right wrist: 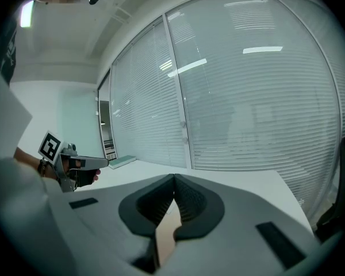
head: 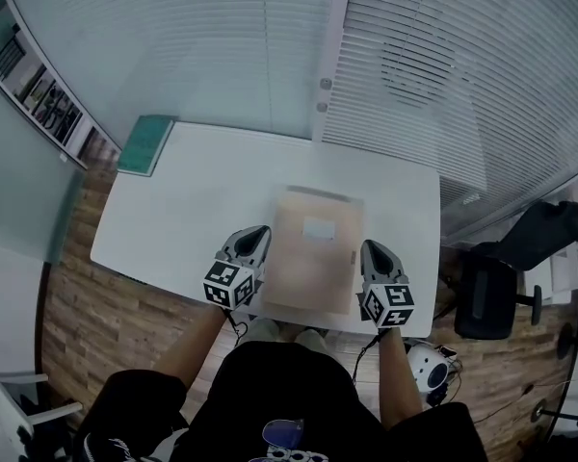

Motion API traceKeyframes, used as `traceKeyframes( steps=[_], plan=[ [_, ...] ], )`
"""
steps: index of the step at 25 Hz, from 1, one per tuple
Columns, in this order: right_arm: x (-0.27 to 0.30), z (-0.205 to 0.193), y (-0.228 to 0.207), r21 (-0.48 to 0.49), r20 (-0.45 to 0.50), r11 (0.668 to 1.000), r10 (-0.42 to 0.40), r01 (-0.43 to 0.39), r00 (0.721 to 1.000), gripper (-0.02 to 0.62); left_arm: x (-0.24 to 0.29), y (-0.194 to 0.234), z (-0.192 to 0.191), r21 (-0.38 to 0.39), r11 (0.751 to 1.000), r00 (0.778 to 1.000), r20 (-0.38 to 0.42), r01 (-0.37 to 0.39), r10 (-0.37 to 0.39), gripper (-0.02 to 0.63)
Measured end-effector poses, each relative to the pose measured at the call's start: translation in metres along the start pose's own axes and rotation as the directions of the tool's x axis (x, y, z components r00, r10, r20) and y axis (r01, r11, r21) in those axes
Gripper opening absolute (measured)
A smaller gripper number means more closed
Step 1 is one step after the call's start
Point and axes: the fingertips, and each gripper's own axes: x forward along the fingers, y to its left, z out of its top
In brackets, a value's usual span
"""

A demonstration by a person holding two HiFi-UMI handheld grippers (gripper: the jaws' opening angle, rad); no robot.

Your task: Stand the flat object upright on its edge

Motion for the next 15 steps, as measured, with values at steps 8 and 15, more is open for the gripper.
traceKeyframes(
  steps=[8, 15],
  plan=[
    [-0.005, -0.042, -0.015, 0.049, -0.101, 0.999, 0.014, -0.010, 0.995, 0.023, 0.006, -0.002, -0.031, -0.079, 0.996, 0.997, -0.054, 0.052, -0.057, 0.020],
    [-0.004, -0.069, -0.019, 0.142, -0.160, 0.988, 0.079, -0.056, 0.984, 0.125, 0.008, 0.002, -0.063, -0.128, 0.989, 0.986, -0.140, 0.076, -0.093, 0.092]
  ],
)
